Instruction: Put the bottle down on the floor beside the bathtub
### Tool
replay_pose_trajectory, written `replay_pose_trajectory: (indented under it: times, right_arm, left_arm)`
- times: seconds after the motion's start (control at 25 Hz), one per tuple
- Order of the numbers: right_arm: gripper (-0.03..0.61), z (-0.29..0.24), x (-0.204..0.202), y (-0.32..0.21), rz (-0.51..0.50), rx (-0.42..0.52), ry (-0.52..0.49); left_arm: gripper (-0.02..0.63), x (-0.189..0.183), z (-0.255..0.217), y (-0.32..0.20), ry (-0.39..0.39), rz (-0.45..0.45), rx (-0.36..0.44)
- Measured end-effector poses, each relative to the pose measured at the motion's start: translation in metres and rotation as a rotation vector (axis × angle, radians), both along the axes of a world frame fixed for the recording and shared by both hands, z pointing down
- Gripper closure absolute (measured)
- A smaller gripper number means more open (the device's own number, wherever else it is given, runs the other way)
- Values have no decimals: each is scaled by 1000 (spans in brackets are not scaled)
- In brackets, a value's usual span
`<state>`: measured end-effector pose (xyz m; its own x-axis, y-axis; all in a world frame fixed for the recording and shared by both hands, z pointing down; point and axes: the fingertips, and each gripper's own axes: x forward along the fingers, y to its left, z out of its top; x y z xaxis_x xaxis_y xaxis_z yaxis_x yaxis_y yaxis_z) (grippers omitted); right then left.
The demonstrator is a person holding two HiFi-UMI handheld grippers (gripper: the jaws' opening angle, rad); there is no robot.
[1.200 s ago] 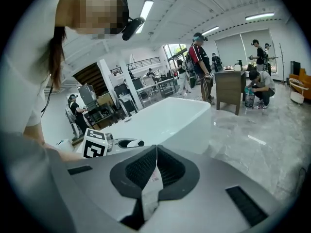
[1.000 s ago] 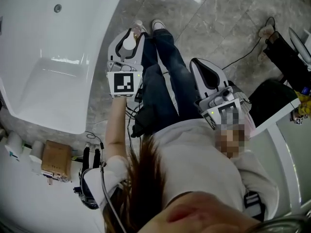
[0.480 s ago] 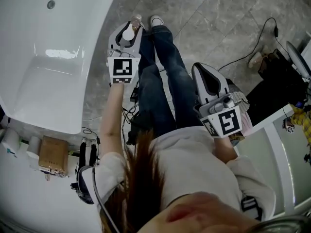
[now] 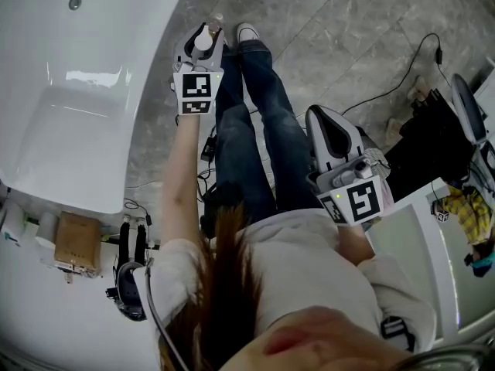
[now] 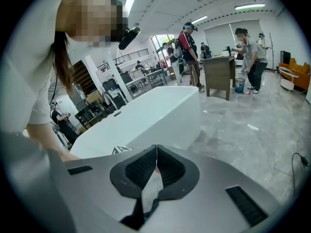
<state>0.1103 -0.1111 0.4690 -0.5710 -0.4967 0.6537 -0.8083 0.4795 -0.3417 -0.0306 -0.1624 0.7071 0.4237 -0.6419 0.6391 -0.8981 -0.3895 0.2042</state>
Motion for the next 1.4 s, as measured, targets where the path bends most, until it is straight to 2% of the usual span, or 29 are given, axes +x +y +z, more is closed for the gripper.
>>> replay_pose_trajectory:
  times: [0.28, 0.52, 0.76, 1.0, 1.4]
  right_arm:
    - [565, 6, -4, 20, 5, -10, -4]
    - [565, 40, -8, -30, 2, -16, 13]
    - [565, 100, 27, -75, 17, -42, 51]
    - [565, 86, 19, -42, 41, 21, 54]
    - [565, 126, 21, -51, 42, 46, 67]
  left_arm:
    - [469, 0, 33, 24, -32, 3, -36]
    - [469, -2, 93, -16, -47, 4, -71]
    - [469, 29, 190, -36, -42, -8, -149]
    - [469, 9, 196, -6, -63, -45, -134]
    - [469, 23, 263, 4, -82, -12, -153]
